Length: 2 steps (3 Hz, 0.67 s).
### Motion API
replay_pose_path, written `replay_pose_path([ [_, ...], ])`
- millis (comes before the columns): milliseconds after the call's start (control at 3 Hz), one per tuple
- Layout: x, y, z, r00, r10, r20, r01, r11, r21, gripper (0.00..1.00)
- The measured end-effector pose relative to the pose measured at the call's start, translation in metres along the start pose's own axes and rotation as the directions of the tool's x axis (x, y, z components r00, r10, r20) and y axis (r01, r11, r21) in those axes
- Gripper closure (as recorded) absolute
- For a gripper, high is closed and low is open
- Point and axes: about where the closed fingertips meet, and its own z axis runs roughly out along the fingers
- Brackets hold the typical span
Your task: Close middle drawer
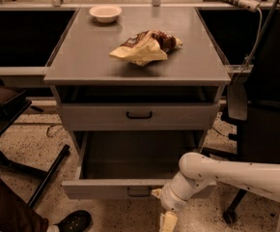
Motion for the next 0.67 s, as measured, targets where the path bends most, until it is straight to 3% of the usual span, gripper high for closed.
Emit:
replay_pose_path([
  [667, -0.0009, -0.0079, -0.0023, 1.0, -0.009, -0.004, 0.009, 1.0, 0.001, 0.0],
])
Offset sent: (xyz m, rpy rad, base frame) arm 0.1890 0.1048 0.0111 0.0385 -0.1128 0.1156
